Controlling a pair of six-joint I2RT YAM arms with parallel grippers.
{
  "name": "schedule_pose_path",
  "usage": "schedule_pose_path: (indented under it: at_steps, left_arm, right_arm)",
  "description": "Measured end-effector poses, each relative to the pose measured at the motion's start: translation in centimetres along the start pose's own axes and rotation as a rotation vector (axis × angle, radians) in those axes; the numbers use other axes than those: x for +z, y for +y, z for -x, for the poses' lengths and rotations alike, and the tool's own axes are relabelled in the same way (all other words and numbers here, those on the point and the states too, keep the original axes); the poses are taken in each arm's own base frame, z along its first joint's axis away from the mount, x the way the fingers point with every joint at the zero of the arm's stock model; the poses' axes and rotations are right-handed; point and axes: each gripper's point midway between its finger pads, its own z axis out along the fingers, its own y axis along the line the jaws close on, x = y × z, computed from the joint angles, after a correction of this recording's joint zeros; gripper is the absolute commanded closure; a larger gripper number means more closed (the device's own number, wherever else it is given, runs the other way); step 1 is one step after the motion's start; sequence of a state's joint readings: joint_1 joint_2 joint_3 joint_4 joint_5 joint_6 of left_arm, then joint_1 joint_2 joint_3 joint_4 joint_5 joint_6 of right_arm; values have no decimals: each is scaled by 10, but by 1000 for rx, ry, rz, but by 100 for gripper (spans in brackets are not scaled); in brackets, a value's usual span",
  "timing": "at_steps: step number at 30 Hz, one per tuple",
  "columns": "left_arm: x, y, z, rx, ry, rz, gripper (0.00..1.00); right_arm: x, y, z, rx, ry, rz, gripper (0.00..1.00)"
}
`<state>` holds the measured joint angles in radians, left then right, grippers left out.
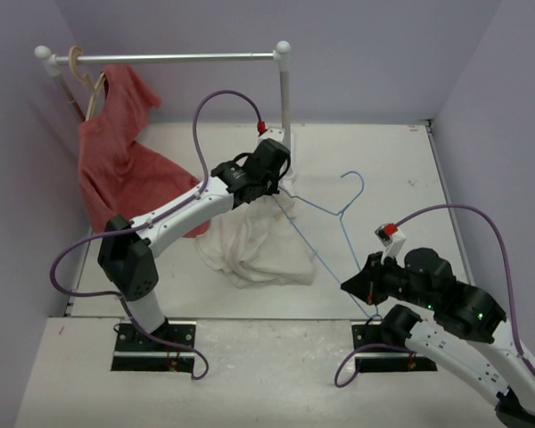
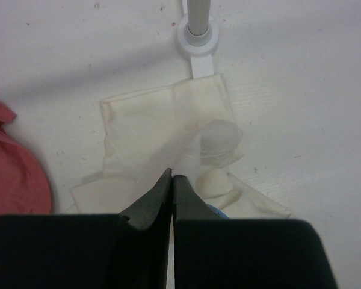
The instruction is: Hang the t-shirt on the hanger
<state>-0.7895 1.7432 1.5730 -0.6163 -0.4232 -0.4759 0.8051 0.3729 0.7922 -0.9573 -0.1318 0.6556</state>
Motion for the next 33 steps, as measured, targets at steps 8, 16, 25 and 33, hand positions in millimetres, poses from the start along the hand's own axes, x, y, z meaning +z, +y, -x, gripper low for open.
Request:
schedule_pose_path:
  at_steps: [8, 16, 25, 33]
  left_arm:
    - [-2, -2, 2, -5, -5, -15, 100]
    - [-4, -3, 4, -19, -10, -24, 100]
    - [-29, -10, 14, -75, -58, -80, 100]
    - [-76, -2, 40, -136, -153, -134, 100]
  right_arm:
    - [7, 7, 3, 4, 17, 18, 100]
    - [14, 10, 9, 27, 14, 15, 100]
    - [33, 28, 28, 56, -24, 79, 100]
    - [52, 51, 41, 63, -25, 168, 100]
